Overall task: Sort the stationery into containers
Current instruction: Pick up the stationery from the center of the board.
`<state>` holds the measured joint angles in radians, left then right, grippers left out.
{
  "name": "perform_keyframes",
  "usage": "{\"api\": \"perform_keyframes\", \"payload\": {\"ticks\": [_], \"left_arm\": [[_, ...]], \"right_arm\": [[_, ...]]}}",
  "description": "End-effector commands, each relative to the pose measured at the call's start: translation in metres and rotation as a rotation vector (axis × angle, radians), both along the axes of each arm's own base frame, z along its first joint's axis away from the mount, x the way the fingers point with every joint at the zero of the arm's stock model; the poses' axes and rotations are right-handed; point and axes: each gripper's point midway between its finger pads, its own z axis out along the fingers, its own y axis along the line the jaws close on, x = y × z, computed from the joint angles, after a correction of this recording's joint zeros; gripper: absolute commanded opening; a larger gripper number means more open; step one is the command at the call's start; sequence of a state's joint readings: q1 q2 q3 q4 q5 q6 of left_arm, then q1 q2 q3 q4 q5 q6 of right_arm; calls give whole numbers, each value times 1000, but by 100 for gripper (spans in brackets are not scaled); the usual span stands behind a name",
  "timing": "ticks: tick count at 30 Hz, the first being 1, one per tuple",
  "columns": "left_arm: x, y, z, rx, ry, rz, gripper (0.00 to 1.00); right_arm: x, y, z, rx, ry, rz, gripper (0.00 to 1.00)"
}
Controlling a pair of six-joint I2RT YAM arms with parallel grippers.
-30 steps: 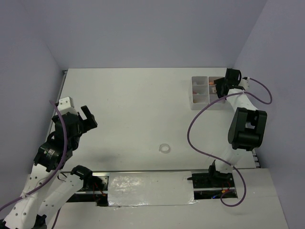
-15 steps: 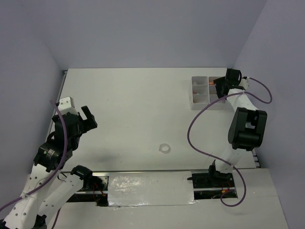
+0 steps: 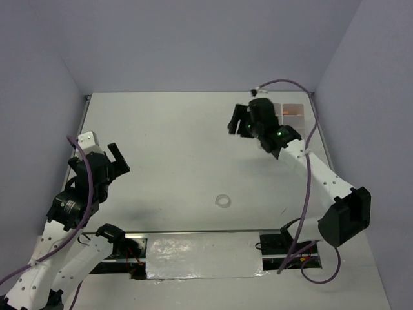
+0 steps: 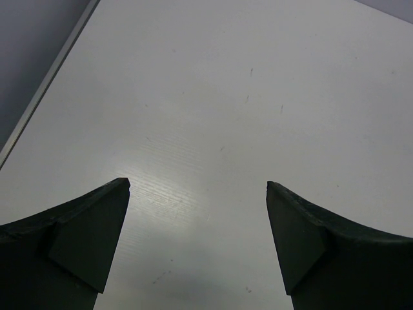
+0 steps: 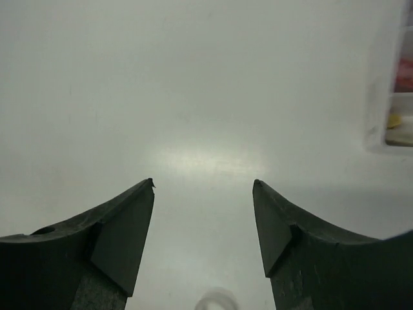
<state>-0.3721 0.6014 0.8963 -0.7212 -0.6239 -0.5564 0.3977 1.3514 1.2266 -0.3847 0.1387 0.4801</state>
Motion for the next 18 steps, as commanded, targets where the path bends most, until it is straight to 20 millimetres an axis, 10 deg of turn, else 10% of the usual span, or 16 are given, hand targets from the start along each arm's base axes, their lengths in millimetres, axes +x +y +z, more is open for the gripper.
{"api": "perform_keyframes", "payload": {"ticks": [1,9,18], "left_arm": [[2,7,8,-2,-17,50,99],[1,8,9,-7,-28,53,99],[3,5,6,-3,-13,39,99]], "right_arm": [[-78,36,-67,-277,205,307,70],[-191,92,-144,-440,380,587,56],[-216,102,-191,-481,465,619,49]]}}
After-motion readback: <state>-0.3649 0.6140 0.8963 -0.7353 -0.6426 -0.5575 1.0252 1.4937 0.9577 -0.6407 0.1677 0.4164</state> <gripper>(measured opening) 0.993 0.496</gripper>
